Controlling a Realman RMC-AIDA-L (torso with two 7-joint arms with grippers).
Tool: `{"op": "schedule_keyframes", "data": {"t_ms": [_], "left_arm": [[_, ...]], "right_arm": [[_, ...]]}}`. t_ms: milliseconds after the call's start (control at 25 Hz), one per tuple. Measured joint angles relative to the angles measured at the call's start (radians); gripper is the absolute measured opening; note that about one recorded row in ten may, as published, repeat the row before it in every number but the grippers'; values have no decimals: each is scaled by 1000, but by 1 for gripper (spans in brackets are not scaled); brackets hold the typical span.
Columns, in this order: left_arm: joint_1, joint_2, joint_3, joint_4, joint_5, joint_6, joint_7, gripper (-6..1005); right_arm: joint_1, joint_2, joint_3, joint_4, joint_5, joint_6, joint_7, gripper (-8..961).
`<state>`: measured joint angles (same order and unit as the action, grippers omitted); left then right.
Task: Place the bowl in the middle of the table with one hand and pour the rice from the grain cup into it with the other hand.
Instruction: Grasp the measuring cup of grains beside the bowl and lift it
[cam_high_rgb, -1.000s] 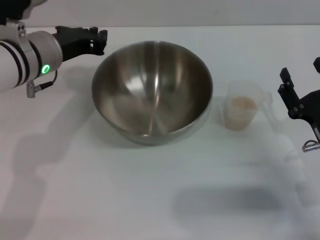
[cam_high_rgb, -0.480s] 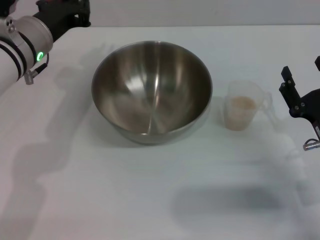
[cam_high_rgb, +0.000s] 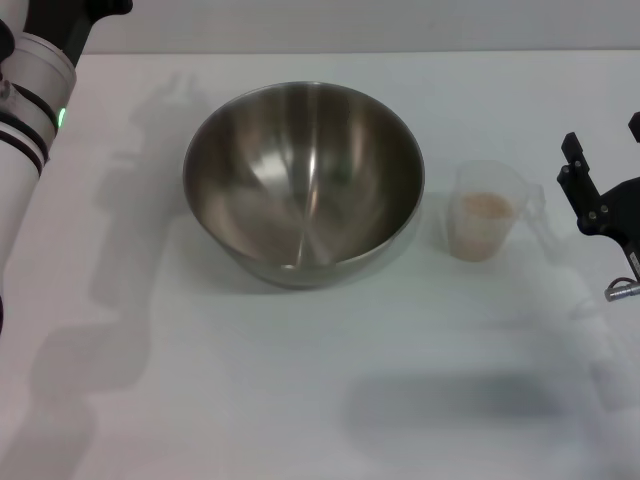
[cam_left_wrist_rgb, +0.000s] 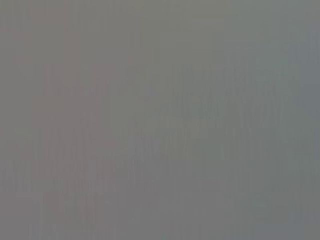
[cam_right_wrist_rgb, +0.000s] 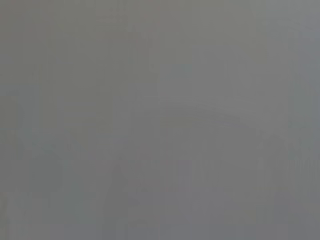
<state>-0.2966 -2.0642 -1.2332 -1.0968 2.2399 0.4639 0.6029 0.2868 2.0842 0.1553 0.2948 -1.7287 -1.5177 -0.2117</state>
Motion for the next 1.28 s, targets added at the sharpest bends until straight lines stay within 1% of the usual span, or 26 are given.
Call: {"op": "schedule_keyframes", "data": {"t_ms": [80, 200, 240, 280, 320, 400, 480, 520, 600, 680, 760, 840, 920, 1160, 1280], "left_arm": [[-8, 2, 1, 17, 23, 5, 0, 205], [-28, -2, -1, 68, 62, 54, -22, 209], [-42, -3, -1, 107, 67, 107, -97, 210], [-48, -2, -1, 125, 68, 134, -163, 211], [-48, -2, -1, 125, 68, 134, -163, 212], [-58, 1, -8, 160, 69, 167, -337, 215], [-62, 13, -13, 182, 92, 177, -512, 217], [-62, 17, -13, 186, 111, 178, -553, 219], [-62, 28, -15, 209, 202, 196, -733, 221], [-61, 31, -16, 241, 280, 244, -847, 224], [-70, 32, -23, 309, 427, 353, -935, 226], [-82, 29, -46, 358, 557, 418, -949, 229], [-86, 25, -76, 379, 628, 421, -943, 231], [-105, 22, -121, 422, 646, 312, -814, 238], [-110, 15, -132, 438, 647, 284, -803, 242]], "right_arm": [[2, 0, 1, 1, 0, 0, 0, 672], [8, 0, 1, 2, 0, 2, 0, 672], [13, 0, 1, 3, 0, 5, 0, 672], [14, 1, 1, 3, 0, 6, 0, 672], [14, 1, 1, 3, 0, 6, 0, 672], [15, 2, 1, 4, 0, 6, 0, 672], [15, 2, 1, 4, 0, 5, 0, 672], [14, 2, 1, 5, 0, 5, 0, 672], [13, 2, 1, 5, 0, 3, 0, 672], [12, 2, 1, 6, 0, 3, 0, 672], [12, 2, 2, 6, 0, 3, 5, 672], [14, 2, 8, 7, 1, 6, 9, 672], [15, 2, 14, 11, 1, 9, 10, 672], [16, 1, 18, 18, 1, 10, 13, 671], [16, 2, 30, 25, 2, 16, 34, 671]]}}
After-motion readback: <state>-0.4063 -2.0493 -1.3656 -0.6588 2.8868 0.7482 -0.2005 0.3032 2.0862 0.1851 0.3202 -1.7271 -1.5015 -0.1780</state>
